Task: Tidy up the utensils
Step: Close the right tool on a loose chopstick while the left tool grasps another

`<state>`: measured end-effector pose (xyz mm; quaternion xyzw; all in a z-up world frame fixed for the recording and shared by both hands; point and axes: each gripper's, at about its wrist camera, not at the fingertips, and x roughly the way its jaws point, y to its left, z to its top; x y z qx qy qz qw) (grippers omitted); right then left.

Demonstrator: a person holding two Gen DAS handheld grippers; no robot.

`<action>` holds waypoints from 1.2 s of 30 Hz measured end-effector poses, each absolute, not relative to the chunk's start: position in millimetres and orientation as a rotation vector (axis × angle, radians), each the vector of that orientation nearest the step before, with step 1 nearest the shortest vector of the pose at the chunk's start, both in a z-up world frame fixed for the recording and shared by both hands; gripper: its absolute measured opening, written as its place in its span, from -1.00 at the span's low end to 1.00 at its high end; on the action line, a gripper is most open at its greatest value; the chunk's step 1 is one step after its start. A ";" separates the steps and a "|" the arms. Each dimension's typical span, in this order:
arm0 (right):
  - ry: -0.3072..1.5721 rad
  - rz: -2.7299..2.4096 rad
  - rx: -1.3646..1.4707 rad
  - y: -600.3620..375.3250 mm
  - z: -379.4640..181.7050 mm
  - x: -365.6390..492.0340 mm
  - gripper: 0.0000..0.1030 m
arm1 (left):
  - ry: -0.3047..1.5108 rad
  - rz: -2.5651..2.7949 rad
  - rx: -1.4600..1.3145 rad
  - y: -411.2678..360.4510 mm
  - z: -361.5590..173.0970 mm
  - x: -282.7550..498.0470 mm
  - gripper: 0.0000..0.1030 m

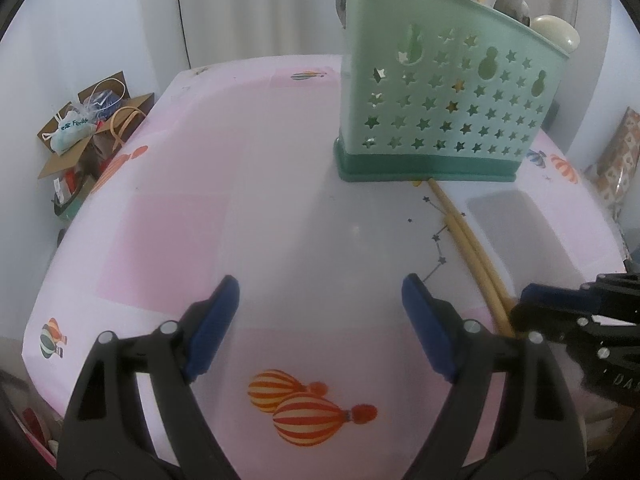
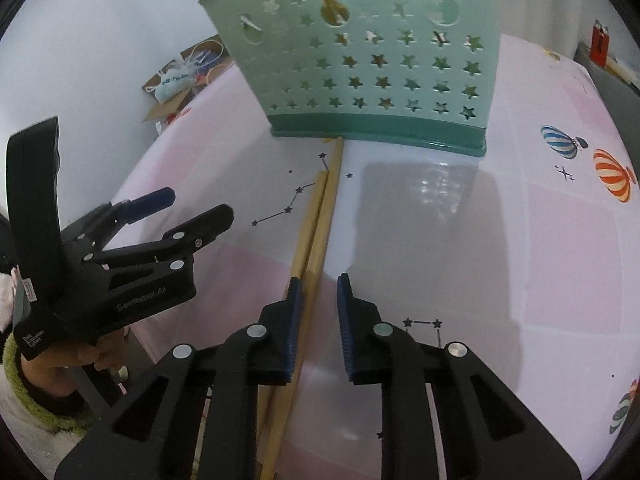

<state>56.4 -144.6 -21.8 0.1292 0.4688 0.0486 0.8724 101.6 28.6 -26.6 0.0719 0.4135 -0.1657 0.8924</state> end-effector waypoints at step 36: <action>1.025 -0.038 0.358 -193.7 -26.5 16.6 -0.85 | 0.887 -0.507 0.218 2.6 -20.0 96.0 -0.91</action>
